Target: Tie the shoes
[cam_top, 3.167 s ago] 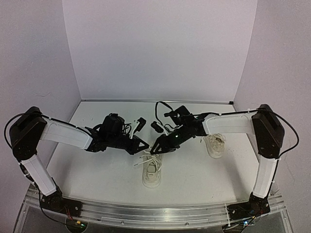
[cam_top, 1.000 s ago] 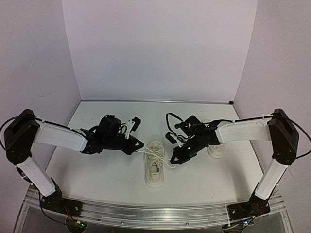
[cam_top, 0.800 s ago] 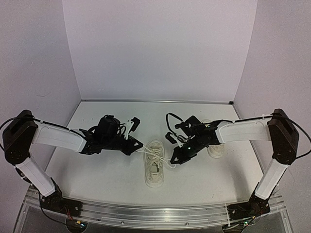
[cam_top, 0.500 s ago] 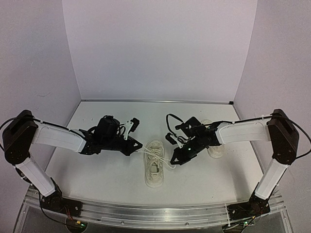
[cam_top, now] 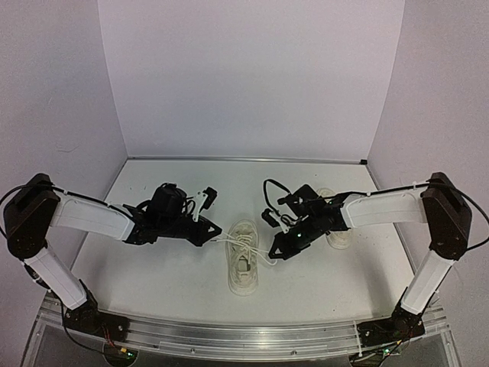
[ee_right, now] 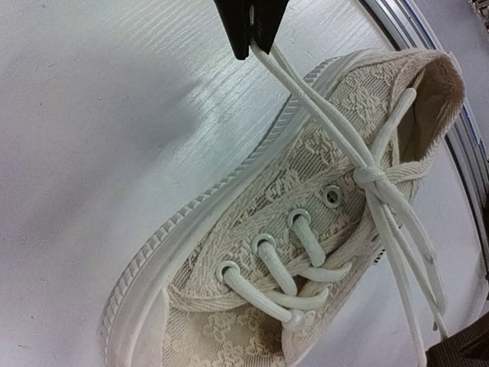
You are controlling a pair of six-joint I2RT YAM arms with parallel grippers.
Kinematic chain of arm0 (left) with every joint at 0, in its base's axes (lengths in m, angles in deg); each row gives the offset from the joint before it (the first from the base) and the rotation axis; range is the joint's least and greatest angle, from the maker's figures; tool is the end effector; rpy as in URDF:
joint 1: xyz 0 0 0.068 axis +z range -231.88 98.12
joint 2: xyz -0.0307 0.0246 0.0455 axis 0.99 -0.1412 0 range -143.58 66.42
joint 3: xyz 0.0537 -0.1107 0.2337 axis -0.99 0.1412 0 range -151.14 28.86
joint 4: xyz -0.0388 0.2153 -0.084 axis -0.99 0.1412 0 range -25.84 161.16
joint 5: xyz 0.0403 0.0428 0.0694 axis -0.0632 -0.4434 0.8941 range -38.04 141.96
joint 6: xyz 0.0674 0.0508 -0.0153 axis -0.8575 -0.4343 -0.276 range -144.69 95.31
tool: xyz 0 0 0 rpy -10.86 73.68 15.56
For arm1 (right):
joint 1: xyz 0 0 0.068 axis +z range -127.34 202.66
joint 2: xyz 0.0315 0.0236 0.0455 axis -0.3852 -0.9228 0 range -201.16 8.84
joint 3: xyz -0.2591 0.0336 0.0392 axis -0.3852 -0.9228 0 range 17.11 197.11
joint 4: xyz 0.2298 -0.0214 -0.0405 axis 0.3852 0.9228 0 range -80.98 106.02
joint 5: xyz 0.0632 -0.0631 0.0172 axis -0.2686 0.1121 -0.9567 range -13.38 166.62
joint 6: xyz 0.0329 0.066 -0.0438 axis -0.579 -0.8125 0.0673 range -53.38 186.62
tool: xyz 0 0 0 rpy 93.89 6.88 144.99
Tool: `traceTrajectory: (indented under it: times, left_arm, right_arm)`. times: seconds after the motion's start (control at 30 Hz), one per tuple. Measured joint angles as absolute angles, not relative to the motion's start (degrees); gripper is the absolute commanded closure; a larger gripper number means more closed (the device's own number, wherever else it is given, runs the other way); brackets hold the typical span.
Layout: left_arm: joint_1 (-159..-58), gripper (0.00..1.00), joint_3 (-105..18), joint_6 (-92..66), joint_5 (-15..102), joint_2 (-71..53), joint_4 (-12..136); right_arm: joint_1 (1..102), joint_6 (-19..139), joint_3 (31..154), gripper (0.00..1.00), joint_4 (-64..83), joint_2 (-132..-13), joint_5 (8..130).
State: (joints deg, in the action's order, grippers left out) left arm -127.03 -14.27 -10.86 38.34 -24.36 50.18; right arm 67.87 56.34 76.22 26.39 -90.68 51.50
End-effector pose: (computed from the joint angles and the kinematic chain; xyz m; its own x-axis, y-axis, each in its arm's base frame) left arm 0.2244 -0.2508 0.1676 -0.5773 0.2510 -0.7770 0.7098 0.6247 -0.3256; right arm 0.2177 0.2649 0.1503 -0.7295 -0.5056 -0.4607 -0.6829 0.5766 0.4485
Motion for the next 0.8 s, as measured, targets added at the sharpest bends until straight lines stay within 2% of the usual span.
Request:
traceTrajectory:
  times: [0.5,0.6,0.67,0.73,0.8]
  left_arm:
    - [-125.72,1.0,-13.84,-10.99,33.61,-24.48,49.27]
    - [-125.31,1.0,-14.78,-11.33,33.46,-24.81,49.63]
    - [-125.01,0.95,-15.68,-11.63,33.51,-24.83,50.25]
    - [-124.59,0.86,-16.86,-12.24,33.59,-24.83,51.29]
    - [-124.31,0.66,-18.03,-12.94,33.71,-24.83,52.42]
  right_arm:
    - [67.04,55.39,77.62,1.0,28.47,-89.51,49.11]
    - [66.6,54.99,80.4,0.87,30.73,-89.56,48.73]
    - [66.26,54.72,82.69,0.71,32.21,-89.65,48.74]
    - [65.85,54.19,84.44,0.56,33.31,-89.68,48.75]
    - [65.64,53.9,86.12,0.47,34.24,-89.85,48.79]
